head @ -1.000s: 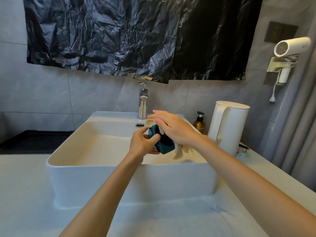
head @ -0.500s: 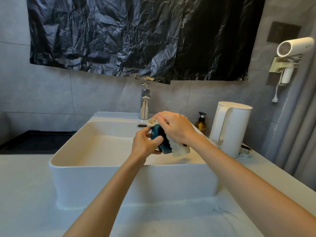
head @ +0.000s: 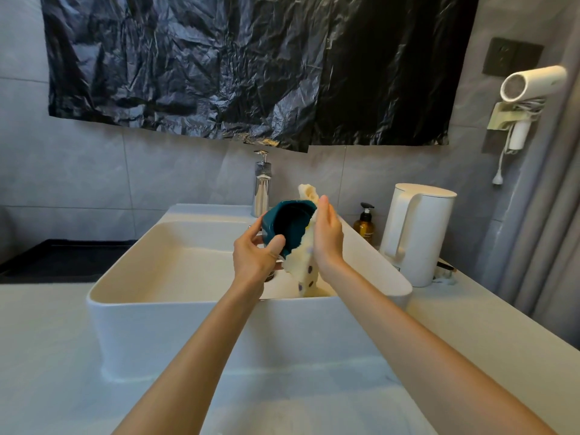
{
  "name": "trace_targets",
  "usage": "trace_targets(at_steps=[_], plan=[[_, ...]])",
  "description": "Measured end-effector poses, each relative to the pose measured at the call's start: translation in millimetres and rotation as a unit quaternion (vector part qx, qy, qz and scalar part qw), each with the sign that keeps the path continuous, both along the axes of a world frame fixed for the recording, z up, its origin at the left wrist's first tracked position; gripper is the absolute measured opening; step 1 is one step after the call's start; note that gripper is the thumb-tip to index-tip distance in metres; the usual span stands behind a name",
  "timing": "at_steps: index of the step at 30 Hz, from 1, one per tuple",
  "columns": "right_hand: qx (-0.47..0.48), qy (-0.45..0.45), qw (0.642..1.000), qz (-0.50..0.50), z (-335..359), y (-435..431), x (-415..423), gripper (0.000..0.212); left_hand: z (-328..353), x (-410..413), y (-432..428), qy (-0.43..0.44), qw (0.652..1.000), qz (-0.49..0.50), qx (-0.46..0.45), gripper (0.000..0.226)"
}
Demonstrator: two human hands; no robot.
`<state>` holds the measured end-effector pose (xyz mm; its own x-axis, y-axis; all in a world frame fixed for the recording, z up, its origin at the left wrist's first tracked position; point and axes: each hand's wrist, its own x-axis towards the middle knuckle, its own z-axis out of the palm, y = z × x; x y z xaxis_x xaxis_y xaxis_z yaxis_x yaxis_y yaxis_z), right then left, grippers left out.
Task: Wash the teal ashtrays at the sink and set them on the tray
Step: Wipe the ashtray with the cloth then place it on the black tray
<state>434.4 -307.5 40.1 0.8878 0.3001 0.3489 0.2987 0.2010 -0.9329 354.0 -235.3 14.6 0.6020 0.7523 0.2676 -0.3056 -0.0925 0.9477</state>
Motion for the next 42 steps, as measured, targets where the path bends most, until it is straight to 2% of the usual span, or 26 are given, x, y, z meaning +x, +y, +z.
trace_targets(at_steps=[3, 7, 11, 14, 16, 18, 20, 23, 25, 28, 30, 33, 37, 40, 42], plan=[[0.018, -0.019, 1.000, -0.010, -10.9, 5.2, -12.0, 0.038, 0.4, -0.6, 1.3, -0.010, 1.000, 0.014, -0.007, 0.050], [-0.025, -0.139, 0.989, -0.034, -8.1, 9.2, -1.0, 0.036, 3.7, -5.0, -0.6, -0.006, 1.000, -0.001, 0.020, 0.051], [-0.160, -0.318, 0.934, -0.031, 13.6, -2.9, 17.7, 0.035, 3.9, -3.5, -2.3, 0.009, 0.999, -0.042, 0.034, 0.055], [-0.213, -0.374, 0.903, -0.022, 23.1, -7.8, 23.8, 0.037, 4.1, -1.0, -4.8, 0.010, 0.998, -0.052, 0.023, 0.057], [-0.177, -0.343, 0.922, -0.024, 20.1, -5.8, 23.1, 0.036, 4.1, 0.0, -5.1, 0.000, 0.999, -0.048, 0.007, 0.055], [-0.101, -0.257, 0.960, -0.033, 17.4, -1.7, 16.9, 0.035, 4.4, -0.6, -4.5, -0.016, 0.999, -0.043, -0.009, 0.053], [-0.028, -0.189, 0.981, -0.036, 16.0, 2.5, 8.8, 0.031, 5.1, -2.0, -4.2, -0.029, 0.999, -0.031, -0.022, 0.052], [0.041, -0.108, 0.993, -0.022, 10.5, 8.7, -3.6, 0.024, 5.3, -2.5, -3.4, -0.042, 0.999, 0.001, -0.020, 0.051], [0.062, -0.057, 0.996, -0.004, 5.1, 12.7, -11.3, 0.030, 4.6, -2.9, -2.6, -0.062, 0.998, 0.008, -0.024, 0.049], [0.054, -0.048, 0.997, -0.019, 8.5, 14.5, -10.8, 0.033, 6.8, -5.5, -1.4, -0.066, 0.998, -0.013, -0.020, 0.053], [0.027, -0.072, 0.997, -0.028, 16.5, 10.4, -1.5, 0.029, 7.8, -6.0, -1.0, -0.036, 0.998, -0.042, 0.010, 0.055], [-0.078, -0.165, 0.983, -0.006, 30.2, 0.6, 16.5, 0.029, 10.6, -5.5, 1.2, 0.057, 0.994, -0.089, 0.038, 0.049], [-0.241, -0.283, 0.928, 0.029, 47.9, -8.4, 29.9, 0.027, 25.2, -11.9, 13.1, 0.116, 0.980, -0.161, 0.024, 0.049], [-0.307, -0.340, 0.885, 0.084, 54.0, -8.5, 28.7, 0.025, 31.6, -14.5, 18.8, 0.167, 0.960, -0.200, 0.098, 0.041], [-0.326, -0.348, 0.871, 0.118, 53.2, -4.9, 25.8, 0.024, 29.4, -12.4, 17.7, 0.177, 0.959, -0.196, 0.106, 0.035]])
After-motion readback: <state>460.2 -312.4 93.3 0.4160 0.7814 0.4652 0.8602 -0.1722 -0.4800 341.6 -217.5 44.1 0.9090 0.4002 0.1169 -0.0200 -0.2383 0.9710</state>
